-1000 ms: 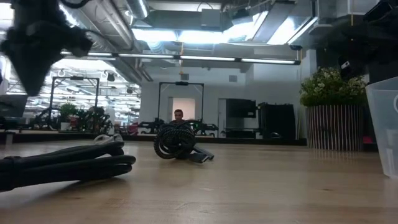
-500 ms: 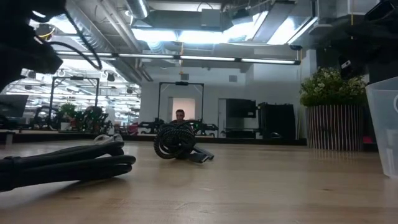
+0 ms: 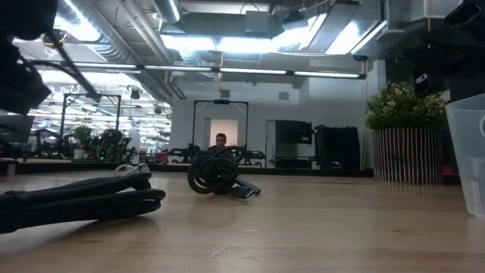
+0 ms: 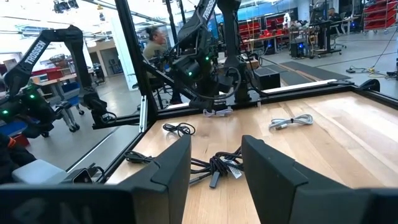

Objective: Pick and place USB-C Cables
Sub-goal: Put the bottom white charger cable into the transparent bin

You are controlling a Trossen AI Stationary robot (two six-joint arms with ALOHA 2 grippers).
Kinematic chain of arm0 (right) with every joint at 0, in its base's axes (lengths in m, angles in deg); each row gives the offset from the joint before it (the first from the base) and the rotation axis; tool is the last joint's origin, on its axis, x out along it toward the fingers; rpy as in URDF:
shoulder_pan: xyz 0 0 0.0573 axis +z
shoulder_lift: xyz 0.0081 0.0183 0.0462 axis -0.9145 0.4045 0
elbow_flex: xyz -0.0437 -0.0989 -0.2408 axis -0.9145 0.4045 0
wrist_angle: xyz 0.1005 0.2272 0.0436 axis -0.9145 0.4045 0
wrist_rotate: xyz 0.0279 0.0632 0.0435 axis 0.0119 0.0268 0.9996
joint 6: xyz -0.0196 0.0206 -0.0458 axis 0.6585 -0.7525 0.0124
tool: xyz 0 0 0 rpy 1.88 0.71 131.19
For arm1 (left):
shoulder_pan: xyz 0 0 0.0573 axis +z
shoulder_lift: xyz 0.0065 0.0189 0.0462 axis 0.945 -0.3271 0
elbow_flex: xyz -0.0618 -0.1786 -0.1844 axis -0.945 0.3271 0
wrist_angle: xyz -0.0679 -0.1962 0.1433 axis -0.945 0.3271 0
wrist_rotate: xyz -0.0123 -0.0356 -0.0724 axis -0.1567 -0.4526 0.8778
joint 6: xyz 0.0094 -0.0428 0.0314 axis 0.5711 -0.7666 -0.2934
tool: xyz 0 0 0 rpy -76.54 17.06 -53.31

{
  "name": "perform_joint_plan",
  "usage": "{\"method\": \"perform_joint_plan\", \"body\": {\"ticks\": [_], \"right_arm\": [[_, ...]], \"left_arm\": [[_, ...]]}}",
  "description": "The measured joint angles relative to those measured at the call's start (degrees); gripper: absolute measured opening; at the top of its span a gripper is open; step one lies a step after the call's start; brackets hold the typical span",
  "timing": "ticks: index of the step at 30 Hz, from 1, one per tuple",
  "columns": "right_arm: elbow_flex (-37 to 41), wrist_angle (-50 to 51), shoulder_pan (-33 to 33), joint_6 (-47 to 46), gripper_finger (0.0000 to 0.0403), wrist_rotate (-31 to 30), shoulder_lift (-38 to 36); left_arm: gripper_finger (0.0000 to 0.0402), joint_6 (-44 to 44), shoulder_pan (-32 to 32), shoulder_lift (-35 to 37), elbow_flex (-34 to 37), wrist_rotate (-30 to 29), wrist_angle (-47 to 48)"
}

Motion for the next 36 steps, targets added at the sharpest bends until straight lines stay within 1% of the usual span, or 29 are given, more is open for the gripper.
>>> {"method": "perform_joint_plan", "body": {"ticks": [15,20,22,25,27,28,30,33,36], "right_arm": [[0.0,-0.02,0.0,-0.01,0.0147,0.04,0.0],[0.0,-0.02,0.0,-0.01,0.0147,0.04,0.0],[0.0,-0.02,0.0,0.01,0.0147,0.04,-0.02],[0.0,-0.04,0.0,0.01,0.0147,0.02,-0.01],[0.0,-0.03,0.0,0.01,0.0147,0.02,0.0],[0.0,-0.04,0.0,0.0,0.0147,0.0,-0.01],[0.0,-0.05,0.02,-0.01,0.0147,0.0,0.0],[0.0,-0.04,0.0,-0.01,0.0147,0.0,0.0],[0.0,-0.03,0.0,-0.01,0.0147,0.02,-0.01]], "left_arm": [[0.0088,-0.1,-0.59,-10.26,0.0,0.32,-0.4],[0.0088,-0.07,-0.24,-11.02,-0.07,0.51,-4.48],[0.0088,0.14,0.07,-10.92,-0.87,-0.43,-4.92],[0.0088,0.21,0.2,-10.63,-4.42,-4.43,-5.41],[0.0088,0.36,0.24,-10.65,-6.58,-7.2,-1.89],[0.0088,0.44,0.23,-10.65,-7.48,-7.68,0.14],[0.0088,0.56,0.21,-10.65,-8.88,-6.87,3.79],[0.0088,0.5,-0.16,-10.65,-8.81,-5.52,9.64],[0.0088,0.49,-0.59,-10.65,-8.45,-5.94,11.01]]}}
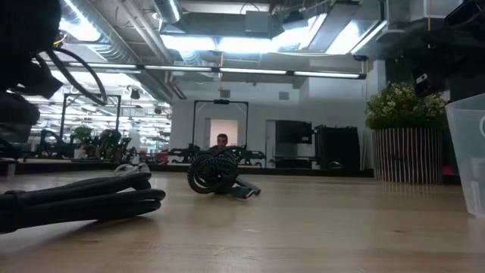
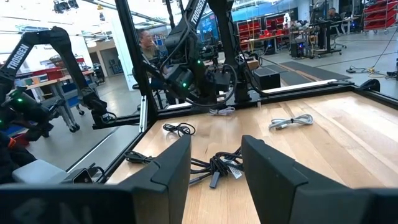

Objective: Pick and place USB-C Cables
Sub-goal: Put the bottom white charger cable into the transparent bin

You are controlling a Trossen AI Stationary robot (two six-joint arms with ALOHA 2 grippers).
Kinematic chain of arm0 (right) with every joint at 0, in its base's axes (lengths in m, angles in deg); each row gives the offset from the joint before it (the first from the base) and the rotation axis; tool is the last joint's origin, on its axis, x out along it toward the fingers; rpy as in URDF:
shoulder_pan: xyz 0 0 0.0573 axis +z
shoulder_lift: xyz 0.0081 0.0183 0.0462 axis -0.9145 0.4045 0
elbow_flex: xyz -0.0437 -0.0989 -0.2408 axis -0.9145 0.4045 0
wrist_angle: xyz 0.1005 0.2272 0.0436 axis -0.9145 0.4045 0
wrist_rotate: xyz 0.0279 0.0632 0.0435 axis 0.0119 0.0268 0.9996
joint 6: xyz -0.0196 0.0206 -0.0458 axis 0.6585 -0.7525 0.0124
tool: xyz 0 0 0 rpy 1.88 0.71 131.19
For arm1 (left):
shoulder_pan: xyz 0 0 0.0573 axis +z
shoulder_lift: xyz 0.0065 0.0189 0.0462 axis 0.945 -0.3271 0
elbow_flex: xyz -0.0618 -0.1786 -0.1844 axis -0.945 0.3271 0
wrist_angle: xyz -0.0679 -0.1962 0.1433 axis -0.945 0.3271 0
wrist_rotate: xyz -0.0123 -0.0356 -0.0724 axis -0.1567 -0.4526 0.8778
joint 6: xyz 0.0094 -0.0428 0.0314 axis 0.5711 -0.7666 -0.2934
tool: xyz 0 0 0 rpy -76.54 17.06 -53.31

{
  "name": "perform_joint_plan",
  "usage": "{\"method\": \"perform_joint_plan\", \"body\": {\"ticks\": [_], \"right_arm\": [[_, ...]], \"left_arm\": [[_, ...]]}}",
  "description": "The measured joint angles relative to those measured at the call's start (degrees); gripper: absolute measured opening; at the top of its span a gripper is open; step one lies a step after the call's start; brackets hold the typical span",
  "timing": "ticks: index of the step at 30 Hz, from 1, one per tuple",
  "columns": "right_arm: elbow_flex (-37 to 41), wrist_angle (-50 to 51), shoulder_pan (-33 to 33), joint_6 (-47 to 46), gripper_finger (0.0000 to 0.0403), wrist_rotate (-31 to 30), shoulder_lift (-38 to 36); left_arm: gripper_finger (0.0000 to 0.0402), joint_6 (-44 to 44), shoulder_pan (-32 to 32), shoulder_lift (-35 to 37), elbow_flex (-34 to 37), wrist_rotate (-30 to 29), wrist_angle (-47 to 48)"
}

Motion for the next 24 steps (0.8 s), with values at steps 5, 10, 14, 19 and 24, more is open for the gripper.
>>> {"method": "perform_joint_plan", "body": {"ticks": [5,10,14,19,24], "right_arm": [[0.0,-0.02,0.0,0.0,0.0147,0.0,0.01],[0.0,-0.02,0.0,-0.04,0.0147,0.0,-0.01],[0.0,-0.02,0.0,-0.17,0.0147,0.0,0.01],[0.0,-0.02,0.0,-0.2,0.0147,0.0,-0.01],[0.0,-0.02,0.01,-0.2,0.0147,0.0,0.0]], "left_arm": [[0.0088,-0.04,0.0,0.0,2.54,0.28,-0.93],[0.0088,0.38,0.0,0.0,5.61,0.48,-4.9],[0.0088,1.42,0.0,0.0,6.59,1.8,-5.94],[0.0088,1.42,0.0,0.01,7.76,3.8,-5.78],[0.0088,1.42,0.0,0.02,8.93,3.61,-5.75]]}}
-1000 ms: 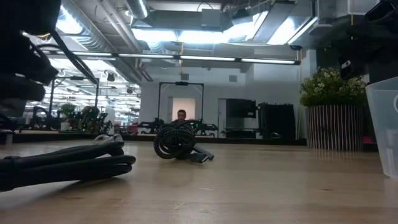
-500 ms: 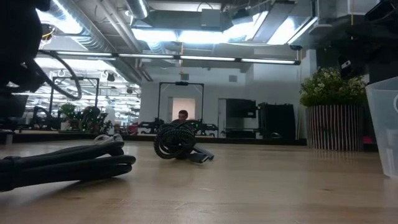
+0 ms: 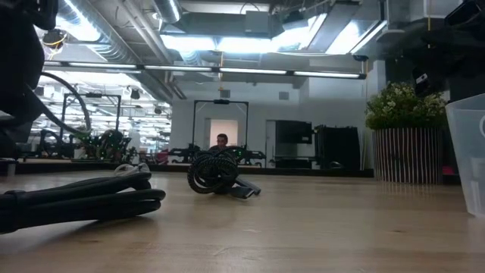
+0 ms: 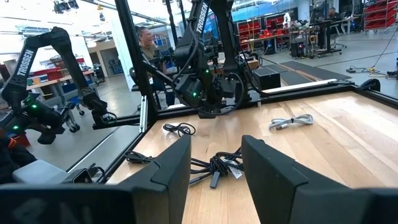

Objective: Pick and place USB-C Cables
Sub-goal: Put the bottom white charger cable into the transparent bin

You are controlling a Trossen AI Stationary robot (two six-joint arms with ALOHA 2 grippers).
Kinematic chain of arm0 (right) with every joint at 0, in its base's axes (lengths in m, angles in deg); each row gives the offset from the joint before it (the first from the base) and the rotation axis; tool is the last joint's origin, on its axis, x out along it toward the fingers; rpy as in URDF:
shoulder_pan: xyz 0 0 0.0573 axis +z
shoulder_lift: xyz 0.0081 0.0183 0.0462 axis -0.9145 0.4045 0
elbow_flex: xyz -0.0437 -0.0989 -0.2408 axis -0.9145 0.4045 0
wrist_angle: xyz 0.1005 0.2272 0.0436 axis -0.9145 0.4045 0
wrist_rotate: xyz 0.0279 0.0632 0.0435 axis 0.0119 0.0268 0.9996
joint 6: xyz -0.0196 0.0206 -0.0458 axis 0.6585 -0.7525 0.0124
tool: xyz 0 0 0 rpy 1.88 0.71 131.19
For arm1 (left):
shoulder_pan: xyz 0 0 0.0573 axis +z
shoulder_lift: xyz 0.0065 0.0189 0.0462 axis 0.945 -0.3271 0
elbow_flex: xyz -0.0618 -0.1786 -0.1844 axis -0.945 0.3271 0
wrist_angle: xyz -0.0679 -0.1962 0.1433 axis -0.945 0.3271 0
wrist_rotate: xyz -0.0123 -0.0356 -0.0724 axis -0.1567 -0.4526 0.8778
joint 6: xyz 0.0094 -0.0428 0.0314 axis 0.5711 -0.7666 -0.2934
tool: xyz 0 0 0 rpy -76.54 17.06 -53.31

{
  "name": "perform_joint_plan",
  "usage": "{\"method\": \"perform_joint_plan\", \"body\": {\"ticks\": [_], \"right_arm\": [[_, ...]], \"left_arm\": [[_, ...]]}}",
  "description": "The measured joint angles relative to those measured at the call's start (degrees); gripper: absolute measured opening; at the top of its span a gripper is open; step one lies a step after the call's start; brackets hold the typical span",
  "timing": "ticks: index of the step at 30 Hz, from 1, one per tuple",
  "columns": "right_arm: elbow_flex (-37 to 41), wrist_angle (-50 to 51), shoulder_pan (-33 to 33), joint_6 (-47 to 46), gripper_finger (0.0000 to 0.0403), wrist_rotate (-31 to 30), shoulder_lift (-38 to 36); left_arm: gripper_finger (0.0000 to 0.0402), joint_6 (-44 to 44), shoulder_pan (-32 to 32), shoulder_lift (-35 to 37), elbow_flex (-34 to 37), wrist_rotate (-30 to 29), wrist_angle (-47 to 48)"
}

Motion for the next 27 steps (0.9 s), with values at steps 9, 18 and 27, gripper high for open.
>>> {"method": "perform_joint_plan", "body": {"ticks": [9,18,27], "right_arm": [[0.0,0.0,-0.01,0.0,0.0147,0.02,-0.01],[0.0,-0.02,0.01,0.09,0.0147,0.0,0.01],[0.0,-0.01,-0.01,0.17,0.0147,-0.04,0.01]], "left_arm": [[0.0088,3.3,0.14,0.71,6.2,3.82,-9.84],[0.0025,5.81,2.07,-0.13,2.15,2.29,-8.01],[0.0022,8.08,6.72,-0.09,-8.16,-9.93,-10.43]]}}
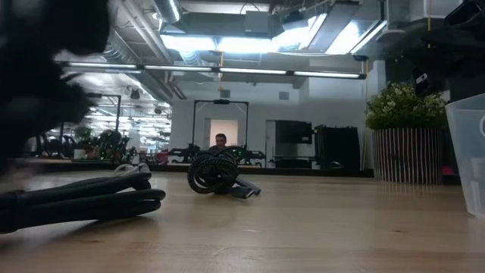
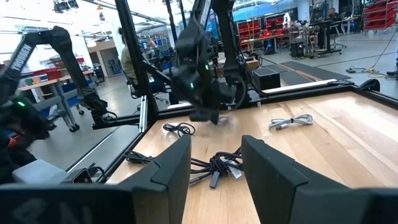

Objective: Pick and place USB-C Cables
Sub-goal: Put the bottom white charger cable into the transparent bin

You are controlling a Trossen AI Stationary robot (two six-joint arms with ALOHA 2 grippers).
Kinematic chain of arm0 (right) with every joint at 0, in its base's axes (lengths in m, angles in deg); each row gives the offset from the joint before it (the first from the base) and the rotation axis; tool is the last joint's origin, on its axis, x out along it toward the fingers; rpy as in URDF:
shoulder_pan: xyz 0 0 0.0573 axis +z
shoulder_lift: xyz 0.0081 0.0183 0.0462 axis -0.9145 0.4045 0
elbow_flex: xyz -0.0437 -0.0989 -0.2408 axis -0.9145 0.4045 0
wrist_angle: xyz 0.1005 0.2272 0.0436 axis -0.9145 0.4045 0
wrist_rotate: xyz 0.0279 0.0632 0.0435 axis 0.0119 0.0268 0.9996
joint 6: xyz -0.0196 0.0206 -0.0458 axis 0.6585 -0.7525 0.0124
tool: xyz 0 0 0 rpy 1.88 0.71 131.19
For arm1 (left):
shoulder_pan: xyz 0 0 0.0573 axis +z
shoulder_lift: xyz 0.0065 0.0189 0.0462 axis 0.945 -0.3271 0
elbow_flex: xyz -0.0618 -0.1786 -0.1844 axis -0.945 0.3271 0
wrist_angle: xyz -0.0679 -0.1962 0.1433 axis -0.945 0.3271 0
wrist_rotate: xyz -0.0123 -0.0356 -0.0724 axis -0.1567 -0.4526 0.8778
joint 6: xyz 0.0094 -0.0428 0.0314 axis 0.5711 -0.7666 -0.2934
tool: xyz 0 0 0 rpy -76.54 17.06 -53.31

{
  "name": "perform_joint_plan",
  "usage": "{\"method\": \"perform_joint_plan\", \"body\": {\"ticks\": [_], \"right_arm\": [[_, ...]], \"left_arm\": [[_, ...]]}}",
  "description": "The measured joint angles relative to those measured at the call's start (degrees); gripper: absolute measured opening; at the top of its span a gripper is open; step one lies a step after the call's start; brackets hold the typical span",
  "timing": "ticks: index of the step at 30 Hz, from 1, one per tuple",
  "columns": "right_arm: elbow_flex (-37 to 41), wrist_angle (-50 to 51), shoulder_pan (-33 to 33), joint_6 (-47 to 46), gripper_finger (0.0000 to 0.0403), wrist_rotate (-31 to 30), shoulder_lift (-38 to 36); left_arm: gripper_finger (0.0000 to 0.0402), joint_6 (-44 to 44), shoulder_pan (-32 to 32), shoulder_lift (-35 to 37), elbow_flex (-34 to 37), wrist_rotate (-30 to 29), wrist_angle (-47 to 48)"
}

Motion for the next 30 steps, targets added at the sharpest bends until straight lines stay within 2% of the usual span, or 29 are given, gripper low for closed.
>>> {"method": "perform_joint_plan", "body": {"ticks": [3,7,10,12,14,18,21,23,27,30], "right_arm": [[0.0,-0.01,0.0,-0.04,0.0147,0.0,0.0],[0.0,-0.07,0.01,-0.17,0.0147,-0.01,0.0],[0.0,-0.06,0.02,-0.17,0.0147,0.0,0.0],[0.0,-0.07,0.0,-0.17,0.0147,-0.02,0.0],[0.0,-0.06,0.0,-0.17,0.0147,-0.02,0.0],[0.0,-0.11,0.02,-0.19,0.0147,-0.07,0.0],[-0.01,-1.21,0.02,0.03,0.0147,-3.45,-0.04],[-0.63,-0.83,0.02,1.88,0.0147,-9.62,-0.23],[-3.14,-1.12,0.0,5.99,0.0147,-26.61,-0.17],[-4.2,-0.73,0.0,8.17,0.0147,-32.12,-0.16]], "left_arm": [[0.0022,7.05,0.85,0.02,-8.3,-15.45,4.89],[0.0022,20.23,2.94,0.04,-19.22,-33.13,4.1],[0.0022,31.24,4.46,0.04,-25.32,-41.73,1.79],[0.0022,40.96,5.67,0.04,-28.39,-46.11,-5.5],[0.0022,52.34,7.32,0.07,-29.64,-47.7,-14.5],[0.0022,77.18,10.89,-0.89,-29.77,-40.95,-38.95],[0.0022,89.45,13.13,-3.4,-29.73,-29.53,-51.63],[0.0022,92.65,14.45,-5.45,-29.72,-21.48,-58.4],[0.0022,93.28,16.09,-9.92,-29.76,-11.38,-67.4],[0.0022,92.0,16.47,-14.19,-30.69,-6.02,-72.25]]}}
